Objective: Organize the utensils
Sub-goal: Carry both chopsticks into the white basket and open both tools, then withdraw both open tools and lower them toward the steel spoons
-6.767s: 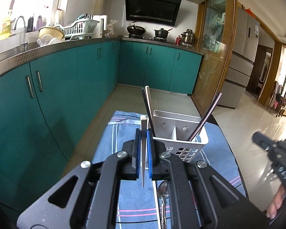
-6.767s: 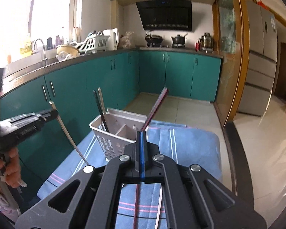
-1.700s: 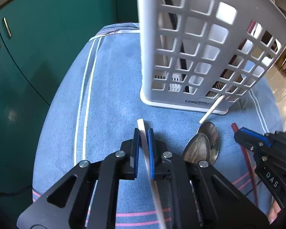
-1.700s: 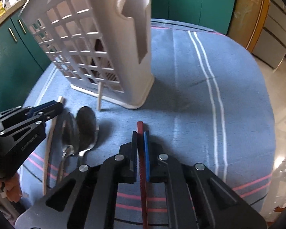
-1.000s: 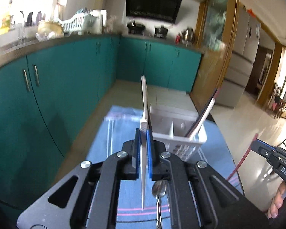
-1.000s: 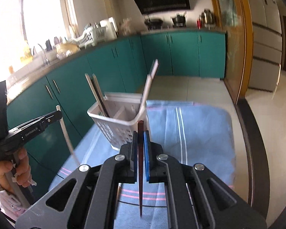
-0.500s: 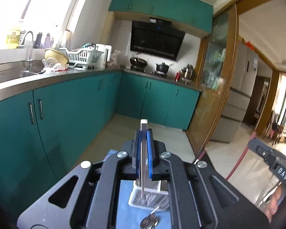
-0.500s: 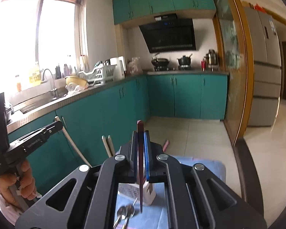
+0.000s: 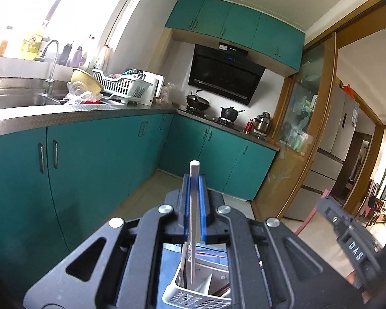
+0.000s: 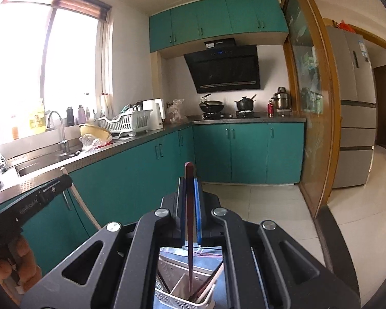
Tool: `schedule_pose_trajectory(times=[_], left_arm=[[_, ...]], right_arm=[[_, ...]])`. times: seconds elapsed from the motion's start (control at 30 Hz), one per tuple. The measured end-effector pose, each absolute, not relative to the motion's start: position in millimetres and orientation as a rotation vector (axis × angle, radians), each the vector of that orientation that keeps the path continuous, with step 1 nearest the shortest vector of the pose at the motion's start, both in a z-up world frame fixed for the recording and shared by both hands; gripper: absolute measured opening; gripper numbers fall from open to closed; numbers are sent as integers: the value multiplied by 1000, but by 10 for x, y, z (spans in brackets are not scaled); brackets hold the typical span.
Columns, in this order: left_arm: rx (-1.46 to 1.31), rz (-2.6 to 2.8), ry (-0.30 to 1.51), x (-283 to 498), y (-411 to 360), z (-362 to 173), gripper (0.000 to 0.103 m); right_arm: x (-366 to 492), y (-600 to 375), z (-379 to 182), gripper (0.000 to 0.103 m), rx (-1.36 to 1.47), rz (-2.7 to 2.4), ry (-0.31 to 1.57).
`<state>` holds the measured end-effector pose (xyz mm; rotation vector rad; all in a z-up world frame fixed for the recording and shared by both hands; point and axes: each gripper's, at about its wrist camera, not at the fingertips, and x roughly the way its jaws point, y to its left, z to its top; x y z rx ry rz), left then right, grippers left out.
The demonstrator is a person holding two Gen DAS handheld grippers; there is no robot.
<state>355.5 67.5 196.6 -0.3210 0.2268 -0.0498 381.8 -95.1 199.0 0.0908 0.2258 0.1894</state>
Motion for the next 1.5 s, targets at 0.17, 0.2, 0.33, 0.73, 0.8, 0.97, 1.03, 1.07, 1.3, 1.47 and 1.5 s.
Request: schedule_pose_trajectory(times=[0.17, 0.2, 0.33, 0.73, 0.8, 0.97, 1.03, 1.07, 1.3, 1.47, 1.5], left_arm=[[-284, -24, 298, 3845, 519, 1626, 6], [-280, -18, 308, 3885, 502, 1566, 6], [-281, -12, 357, 4003, 474, 1325, 6], [-297, -22, 422, 3824, 615, 990, 22], [-297, -16, 419, 3700, 672, 951, 26], [-241, -12, 516, 3448, 702, 616, 35], [-202, -21, 581, 3404, 662, 407, 37], [-179, -32, 629, 3386, 620, 234, 37], [-147, -66, 814, 3343, 453, -462, 37], [-115, -97, 880, 3331, 340, -665, 39], [-111, -97, 884, 3335, 322, -680, 40]], right_arm=[[4004, -859, 1666, 7, 89, 233, 273], [4021, -856, 1627, 7, 89, 237, 279], [4075, -869, 1354, 7, 91, 252, 308], [3883, -1198, 927, 39, 189, 204, 398], [3699, -1305, 911, 40, 202, 188, 389], [3310, -1528, 669, 41, 230, 174, 447], [3290, -1517, 420, 41, 216, 184, 545], [3305, -1478, 246, 41, 200, 196, 614], [3391, -961, -715, 41, 123, 309, 927], [3496, -563, -996, 41, 63, 365, 1014], [3520, -497, -1037, 41, 50, 365, 1030]])
